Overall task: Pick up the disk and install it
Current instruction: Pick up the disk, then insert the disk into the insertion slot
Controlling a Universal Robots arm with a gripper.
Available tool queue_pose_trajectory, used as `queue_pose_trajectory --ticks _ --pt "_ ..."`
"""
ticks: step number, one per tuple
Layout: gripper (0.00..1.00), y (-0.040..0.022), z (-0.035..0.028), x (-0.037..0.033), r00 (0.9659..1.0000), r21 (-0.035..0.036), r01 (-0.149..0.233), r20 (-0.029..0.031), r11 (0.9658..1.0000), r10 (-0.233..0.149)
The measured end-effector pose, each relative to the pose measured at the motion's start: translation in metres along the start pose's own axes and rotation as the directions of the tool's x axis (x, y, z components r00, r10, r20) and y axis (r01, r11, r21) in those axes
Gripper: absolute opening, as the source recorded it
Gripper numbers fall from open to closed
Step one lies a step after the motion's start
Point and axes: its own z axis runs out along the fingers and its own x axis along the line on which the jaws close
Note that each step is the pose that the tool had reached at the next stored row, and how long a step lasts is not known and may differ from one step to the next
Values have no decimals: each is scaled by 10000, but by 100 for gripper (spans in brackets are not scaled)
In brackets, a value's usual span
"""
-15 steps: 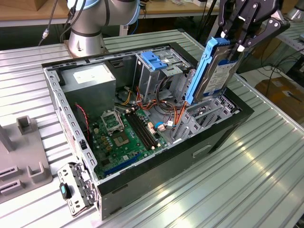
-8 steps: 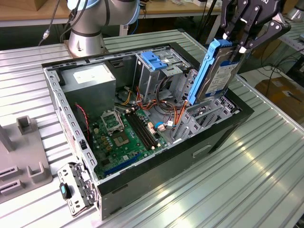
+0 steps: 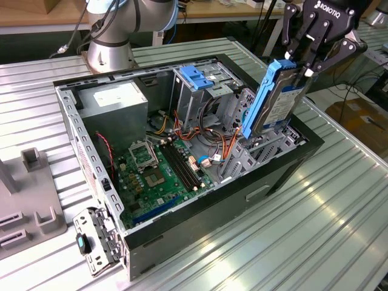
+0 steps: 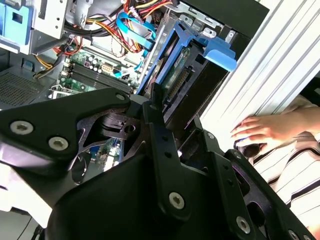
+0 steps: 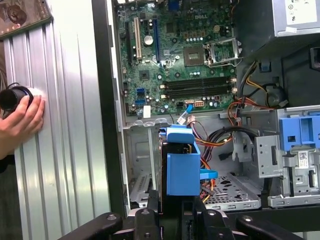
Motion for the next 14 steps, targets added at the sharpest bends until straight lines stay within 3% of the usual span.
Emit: queue_pose_trajectory --ticks 2,14 --pt "35 -2 23 2 10000 2 46 -1 10000 -46" --pt "35 -2 25 3 10000 3 84 0 10000 -84"
